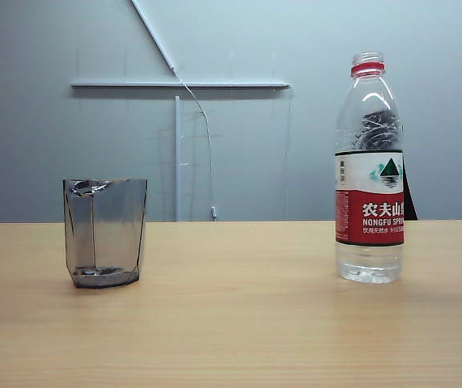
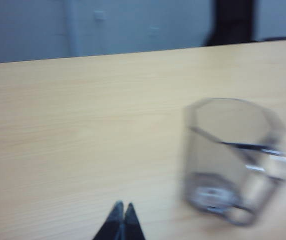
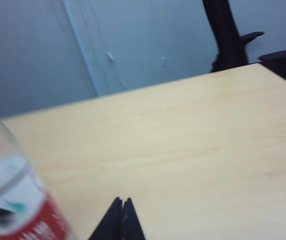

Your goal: Pick up the mineral water bottle on the table and pour water into the mug until it's half full.

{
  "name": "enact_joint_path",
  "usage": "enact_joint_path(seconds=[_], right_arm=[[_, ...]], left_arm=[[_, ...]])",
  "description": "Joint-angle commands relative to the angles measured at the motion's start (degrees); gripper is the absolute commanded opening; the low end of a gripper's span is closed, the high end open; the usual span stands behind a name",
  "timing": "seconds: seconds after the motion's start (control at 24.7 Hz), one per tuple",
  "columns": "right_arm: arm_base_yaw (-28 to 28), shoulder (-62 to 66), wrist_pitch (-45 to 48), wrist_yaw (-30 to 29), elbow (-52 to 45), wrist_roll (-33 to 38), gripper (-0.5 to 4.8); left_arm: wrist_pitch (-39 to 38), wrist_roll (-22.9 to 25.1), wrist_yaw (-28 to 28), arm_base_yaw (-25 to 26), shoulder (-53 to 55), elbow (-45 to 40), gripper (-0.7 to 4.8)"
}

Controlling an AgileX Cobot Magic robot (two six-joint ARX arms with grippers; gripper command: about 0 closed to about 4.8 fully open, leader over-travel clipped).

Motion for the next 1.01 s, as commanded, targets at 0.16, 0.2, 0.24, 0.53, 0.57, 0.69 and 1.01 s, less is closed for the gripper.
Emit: enact_joint_path(seconds=[0.16, 0.2, 0.24, 0.53, 0.57, 0.69, 1.01], right_arm=[[0.09, -0.09, 5.92, -10.01, -0.24, 6.75, 0.24], [0.11, -0.09, 5.95, -11.21, -0.11, 7.48, 0.51], [0.15, -0.09, 5.95, -12.85, 0.02, 8.68, 0.64], [10.54, 0.28, 0.74, -10.67, 2.91, 6.95, 0.85], [12.63, 0.66, 0.02, -8.57, 2.91, 6.21, 1.24], [18.29, 2.75, -0.5, -3.15, 2.6, 2.95, 3.16], [32.17, 20.55, 13.79, 13.86, 2.4, -5.75, 4.79]], left_arm=[[0.76, -0.2, 0.92, -16.52, 0.59, 0.13, -0.02], [0.74, -0.17, 0.87, -18.43, 0.61, 0.13, -0.02], [0.76, -0.17, 0.87, -20.33, 0.61, 0.13, -0.02], [0.76, -0.17, 0.59, -20.87, 4.07, 0.13, -0.02], [0.74, -0.17, 0.59, -20.87, 4.7, 0.13, -0.02], [0.74, -0.17, 0.61, -20.87, 5.25, 0.13, -0.02], [0.74, -0.17, 0.61, -20.9, 5.18, 0.13, -0.02]])
